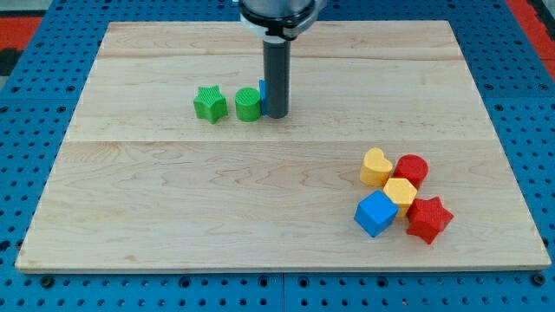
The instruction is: Move your arm above the blue triangle
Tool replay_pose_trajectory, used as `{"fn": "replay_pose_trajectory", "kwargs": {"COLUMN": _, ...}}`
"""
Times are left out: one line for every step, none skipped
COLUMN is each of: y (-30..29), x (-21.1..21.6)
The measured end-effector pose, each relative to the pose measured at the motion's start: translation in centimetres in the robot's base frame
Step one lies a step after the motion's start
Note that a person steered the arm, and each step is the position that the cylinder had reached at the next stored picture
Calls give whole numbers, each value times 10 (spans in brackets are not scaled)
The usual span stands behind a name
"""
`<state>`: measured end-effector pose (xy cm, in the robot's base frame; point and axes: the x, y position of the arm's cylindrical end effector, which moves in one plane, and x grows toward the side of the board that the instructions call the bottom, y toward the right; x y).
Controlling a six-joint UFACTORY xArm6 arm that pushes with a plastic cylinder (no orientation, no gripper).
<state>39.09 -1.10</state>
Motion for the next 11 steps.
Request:
{"fn": "replay_pose_trajectory", "kwargs": {"y": 1, "x": 0}}
{"fn": "replay_pose_trajectory", "kwargs": {"y": -5, "x": 6}}
{"fn": "replay_pose_trajectory", "kwargs": {"y": -1, "x": 6}}
{"fn": "replay_pose_trajectory", "kwargs": {"y": 77, "x": -1}}
{"fn": "replay_pose_trajectory", "kwargs": {"y": 78, "x": -41}}
{"fn": "replay_pose_trajectory", "kwargs": {"y": 57, "x": -59}}
{"fn": "replay_pose_trajectory", "kwargs": {"y": 50, "x": -50}}
{"fn": "replay_pose_trajectory", "kwargs": {"y": 45, "x": -41}}
{"fn": "replay_pose_trajectory", "kwargs": {"y": 41, "x": -58}}
{"fn": "replay_pose_trajectory", "kwargs": {"y": -10, "x": -61}}
{"fn": "replay_pose_trajectory", "kwargs": {"y": -25, "x": -58}}
